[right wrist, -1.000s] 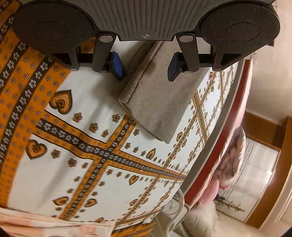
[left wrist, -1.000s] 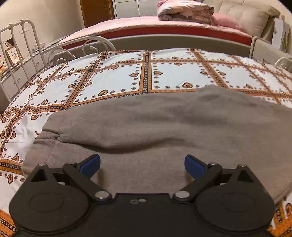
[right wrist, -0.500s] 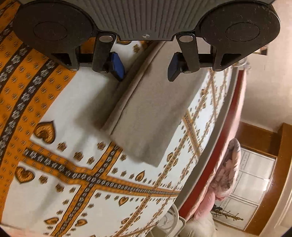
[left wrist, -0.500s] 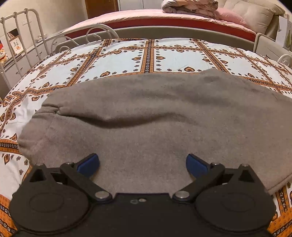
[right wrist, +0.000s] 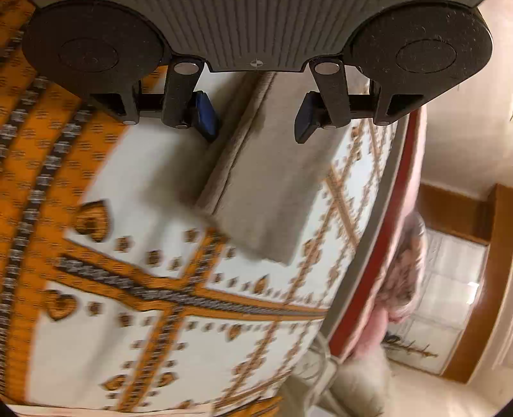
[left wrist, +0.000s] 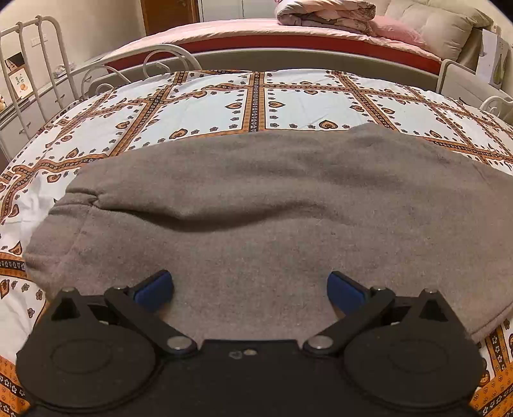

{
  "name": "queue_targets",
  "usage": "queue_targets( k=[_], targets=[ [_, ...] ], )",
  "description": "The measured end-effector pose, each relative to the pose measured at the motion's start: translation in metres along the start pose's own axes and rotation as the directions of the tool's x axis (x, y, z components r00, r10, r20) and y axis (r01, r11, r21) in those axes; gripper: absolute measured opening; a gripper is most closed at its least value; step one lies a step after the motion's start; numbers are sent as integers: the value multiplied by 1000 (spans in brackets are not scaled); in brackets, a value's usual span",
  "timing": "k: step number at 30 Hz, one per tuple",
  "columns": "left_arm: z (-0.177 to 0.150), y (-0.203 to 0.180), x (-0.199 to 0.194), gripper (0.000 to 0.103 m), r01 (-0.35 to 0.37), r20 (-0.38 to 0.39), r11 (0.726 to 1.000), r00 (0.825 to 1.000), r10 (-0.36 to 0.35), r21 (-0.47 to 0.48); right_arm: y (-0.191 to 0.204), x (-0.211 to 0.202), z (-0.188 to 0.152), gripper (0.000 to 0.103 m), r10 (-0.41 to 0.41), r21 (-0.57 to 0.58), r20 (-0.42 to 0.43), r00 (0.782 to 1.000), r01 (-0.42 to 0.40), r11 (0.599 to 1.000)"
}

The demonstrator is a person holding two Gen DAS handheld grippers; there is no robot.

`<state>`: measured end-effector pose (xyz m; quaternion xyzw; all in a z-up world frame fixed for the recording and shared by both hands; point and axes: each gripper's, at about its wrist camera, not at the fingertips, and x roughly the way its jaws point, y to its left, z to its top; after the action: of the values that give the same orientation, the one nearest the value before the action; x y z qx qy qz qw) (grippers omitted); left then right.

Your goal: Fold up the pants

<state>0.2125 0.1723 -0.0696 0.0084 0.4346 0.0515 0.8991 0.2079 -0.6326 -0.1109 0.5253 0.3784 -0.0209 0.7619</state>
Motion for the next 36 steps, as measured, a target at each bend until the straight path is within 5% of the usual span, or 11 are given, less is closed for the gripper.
queue_targets(
  k=[5, 11, 13, 20, 27, 32, 36],
  targets=[
    [-1, 2, 0, 98, 9, 7, 1000, 1000, -9, 8, -14, -11, 0, 53, 20, 79, 2, 1000, -20, 997],
    [0, 0, 0, 98, 2, 6, 1000, 1000, -2, 7, -2, 7, 12, 52, 8, -29, 15, 1000, -7, 1000],
    [0, 1, 0, 98, 2, 6, 1000, 1000, -2, 7, 11, 11, 11, 14, -37, -135, 29, 999, 40, 990],
    [-3, 3, -7, 97, 10, -4, 1000, 1000, -10, 25, 19, 20, 3, 14, -105, -185, 32, 994, 109, 977],
    [-10, 11, -18, 97, -1, 2, 999, 1000, 1, 44, 47, 10, -8, 14, -84, -258, 98, 992, 107, 960],
    [-10, 31, -27, 97, -46, 37, 999, 998, 46, -12, 120, 3, -49, 13, -2, -471, 154, 988, 75, 879],
    [-13, 45, -33, 97, -28, 55, 999, 998, 31, -46, 188, 13, -105, 13, 96, -612, 99, 990, -15, 791]
  ],
)
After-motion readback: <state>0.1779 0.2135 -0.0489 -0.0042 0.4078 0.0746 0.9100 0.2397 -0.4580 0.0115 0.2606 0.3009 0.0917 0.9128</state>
